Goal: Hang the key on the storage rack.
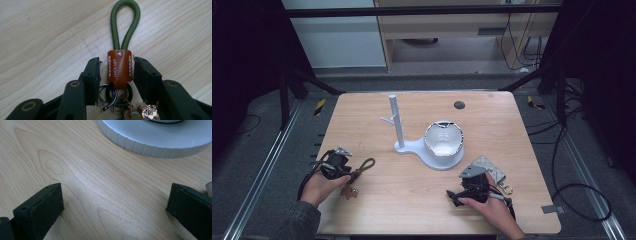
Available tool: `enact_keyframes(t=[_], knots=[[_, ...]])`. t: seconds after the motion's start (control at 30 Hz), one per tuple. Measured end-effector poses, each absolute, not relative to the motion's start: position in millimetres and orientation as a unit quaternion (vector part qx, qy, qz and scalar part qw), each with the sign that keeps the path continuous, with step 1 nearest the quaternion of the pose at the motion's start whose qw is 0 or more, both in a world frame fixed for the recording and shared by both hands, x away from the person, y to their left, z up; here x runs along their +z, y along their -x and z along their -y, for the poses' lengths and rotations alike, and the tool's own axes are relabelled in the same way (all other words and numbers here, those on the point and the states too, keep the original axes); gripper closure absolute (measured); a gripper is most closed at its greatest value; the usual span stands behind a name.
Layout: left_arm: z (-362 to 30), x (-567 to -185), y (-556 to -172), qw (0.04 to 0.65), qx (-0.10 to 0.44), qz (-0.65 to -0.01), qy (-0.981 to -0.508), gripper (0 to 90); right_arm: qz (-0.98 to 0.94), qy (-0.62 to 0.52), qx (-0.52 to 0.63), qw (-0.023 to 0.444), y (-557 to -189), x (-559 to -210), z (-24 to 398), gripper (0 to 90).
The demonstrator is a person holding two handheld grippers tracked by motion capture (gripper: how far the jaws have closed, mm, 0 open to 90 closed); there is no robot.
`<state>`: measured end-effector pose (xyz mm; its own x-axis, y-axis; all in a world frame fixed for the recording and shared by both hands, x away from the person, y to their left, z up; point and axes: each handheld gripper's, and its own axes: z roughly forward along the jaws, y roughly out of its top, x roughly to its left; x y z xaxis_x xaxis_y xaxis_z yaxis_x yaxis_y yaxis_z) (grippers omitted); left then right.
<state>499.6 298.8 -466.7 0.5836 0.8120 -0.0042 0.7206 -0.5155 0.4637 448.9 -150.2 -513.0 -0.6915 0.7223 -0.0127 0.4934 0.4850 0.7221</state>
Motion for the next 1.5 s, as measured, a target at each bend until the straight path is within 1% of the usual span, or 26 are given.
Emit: enact_keyframes(t=[0.2,0.5,0.77,0.9,0.93,0.97,1.03,1.13,1.5], knots=[[-298,-470,-501,0.211,0.098,-0.443,-0.866,58.4,-0.847,-0.359,0.359,0.16,-449,-513,150,0.5],[-297,-471,-502,0.207,0.094,-0.44,-0.869,65.0,-0.847,-0.359,0.359,0.16,-449,-513,150,0.5],[-298,-464,-496,0.222,0.112,-0.435,-0.865,65.8,-0.847,-0.359,0.359,0.16,-449,-513,150,0.5],[-299,-450,-483,0.265,0.133,-0.428,-0.854,65.9,-0.847,-0.359,0.359,0.16,-449,-513,150,0.5],[-299,-450,-483,0.265,0.133,-0.428,-0.854,65.9,-0.847,-0.359,0.359,0.16,-449,-513,150,0.5],[-297,-442,-476,0.283,0.146,-0.424,-0.848,65.9,-0.847,-0.359,0.359,0.159,-449,-513,150,0.5],[-296,-440,-474,0.289,0.149,-0.421,-0.847,65.9,-0.847,-0.359,0.359,0.16,-449,-513,150,0.5],[-291,-430,-463,0.324,0.174,-0.409,-0.835,65.9,-0.847,-0.359,0.359,0.16,-449,-513,150,0.5],[-272,-414,-451,0.383,0.224,-0.394,-0.805,66.0,-0.847,-0.359,0.359,0.16,-449,-513,150,0.5]])
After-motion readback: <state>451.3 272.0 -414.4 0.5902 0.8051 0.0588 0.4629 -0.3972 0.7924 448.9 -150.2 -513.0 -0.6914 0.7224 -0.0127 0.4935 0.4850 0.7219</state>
